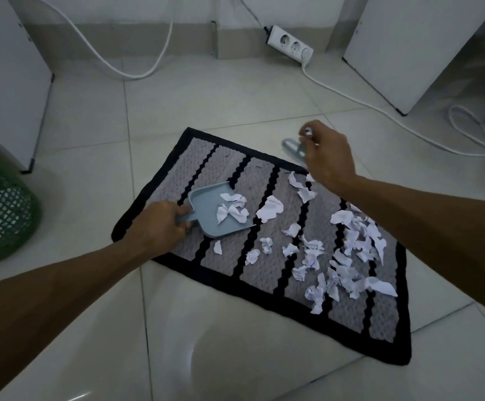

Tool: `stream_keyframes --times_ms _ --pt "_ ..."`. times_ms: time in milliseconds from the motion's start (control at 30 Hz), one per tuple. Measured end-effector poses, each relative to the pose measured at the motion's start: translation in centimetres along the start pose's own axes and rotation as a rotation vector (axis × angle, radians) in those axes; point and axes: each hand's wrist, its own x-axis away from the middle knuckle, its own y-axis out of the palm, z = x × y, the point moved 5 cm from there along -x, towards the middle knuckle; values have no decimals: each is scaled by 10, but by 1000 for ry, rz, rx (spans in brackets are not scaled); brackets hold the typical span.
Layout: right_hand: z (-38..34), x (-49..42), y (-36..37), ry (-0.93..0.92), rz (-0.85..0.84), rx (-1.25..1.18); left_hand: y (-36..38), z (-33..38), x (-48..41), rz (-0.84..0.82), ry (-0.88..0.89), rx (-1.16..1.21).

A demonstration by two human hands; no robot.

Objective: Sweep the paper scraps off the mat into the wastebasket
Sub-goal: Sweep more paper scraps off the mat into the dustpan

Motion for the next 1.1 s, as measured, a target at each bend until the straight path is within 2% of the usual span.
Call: stream_keyframes --times_ms 100,167,367,467,567,633,833,1100 --pt "38 13 -1 106 -33 67 2 2 8 31 106 -58" --pt "38 29 9 116 -98 45 6 6 14 17 229 -125" --pt "-31 65 43 -87 -243 -87 18 0 25 -46 433 -325" --pt "-53 62 38 -146 -190 -137 17 2 31 -18 466 -380" --pt "-46 43 26 -88 -102 -97 14 8 36 9 513 -380" --pt "-35 40 24 -28 -84 -43 12 7 37 11 517 -373" --pt "-69 81 65 -52 -265 -105 12 9 35 18 511 -294" --pt "-98 58 36 -91 -242 -295 3 -6 30 26 360 -190"
